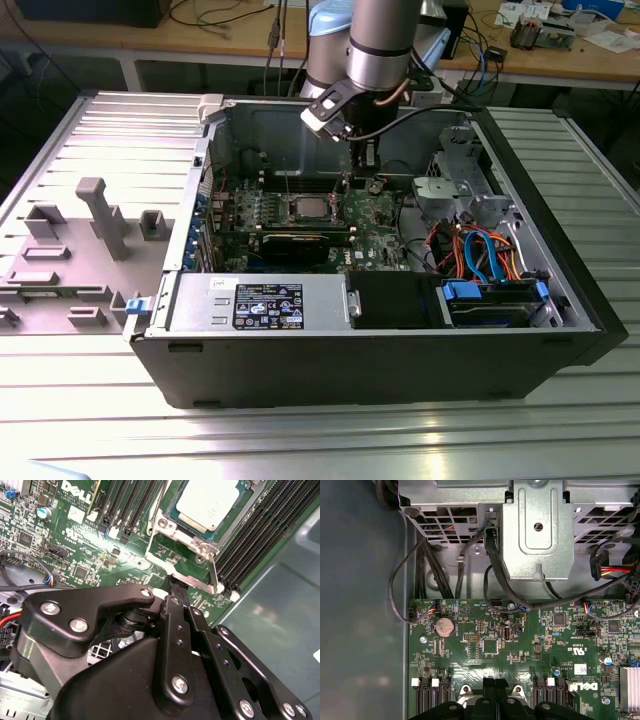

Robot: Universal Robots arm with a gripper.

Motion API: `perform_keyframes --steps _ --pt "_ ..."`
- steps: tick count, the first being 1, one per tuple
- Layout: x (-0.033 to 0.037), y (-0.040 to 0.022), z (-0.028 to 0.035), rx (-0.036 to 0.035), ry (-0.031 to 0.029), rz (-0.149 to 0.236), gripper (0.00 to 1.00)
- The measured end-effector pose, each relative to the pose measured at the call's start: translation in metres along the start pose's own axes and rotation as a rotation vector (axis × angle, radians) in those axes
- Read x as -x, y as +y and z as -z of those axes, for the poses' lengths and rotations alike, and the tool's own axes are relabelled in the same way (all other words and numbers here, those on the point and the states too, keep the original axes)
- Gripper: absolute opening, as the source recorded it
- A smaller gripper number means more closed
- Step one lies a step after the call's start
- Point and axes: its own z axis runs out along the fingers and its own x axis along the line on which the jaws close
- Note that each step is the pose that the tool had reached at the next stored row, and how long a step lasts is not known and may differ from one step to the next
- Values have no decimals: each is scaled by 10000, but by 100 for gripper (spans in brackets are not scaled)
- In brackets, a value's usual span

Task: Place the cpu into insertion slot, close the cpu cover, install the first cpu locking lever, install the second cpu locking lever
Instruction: 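Close the cpu cover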

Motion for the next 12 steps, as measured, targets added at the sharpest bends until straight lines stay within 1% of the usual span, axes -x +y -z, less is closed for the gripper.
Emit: perform_keyframes --steps 12 --pt "0 -39 0 0 0 0 11"
